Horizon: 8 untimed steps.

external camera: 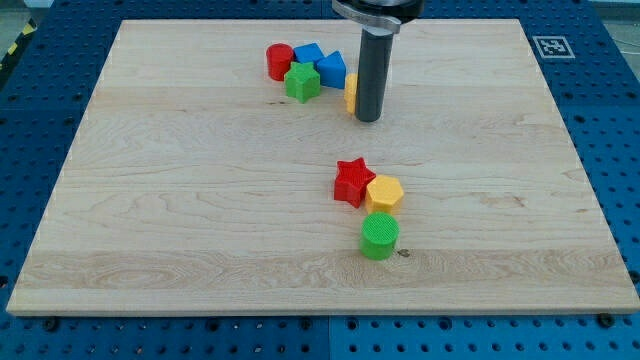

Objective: Push the yellow heart into the blue triangle

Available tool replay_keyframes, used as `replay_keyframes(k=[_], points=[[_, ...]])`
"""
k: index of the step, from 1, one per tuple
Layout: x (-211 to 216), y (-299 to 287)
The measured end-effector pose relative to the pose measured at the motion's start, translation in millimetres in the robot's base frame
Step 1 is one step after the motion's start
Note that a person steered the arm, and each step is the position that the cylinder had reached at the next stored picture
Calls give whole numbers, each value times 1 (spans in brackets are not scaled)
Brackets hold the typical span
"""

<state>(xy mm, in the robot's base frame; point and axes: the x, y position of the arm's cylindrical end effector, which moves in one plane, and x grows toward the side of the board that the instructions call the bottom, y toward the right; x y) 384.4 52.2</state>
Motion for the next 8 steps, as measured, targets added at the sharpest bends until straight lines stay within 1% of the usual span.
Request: replay_keyframes(k=[1,3,4,6,8], points=[[0,0],[-11,39],[-19,35],[-22,5],[-39,5]])
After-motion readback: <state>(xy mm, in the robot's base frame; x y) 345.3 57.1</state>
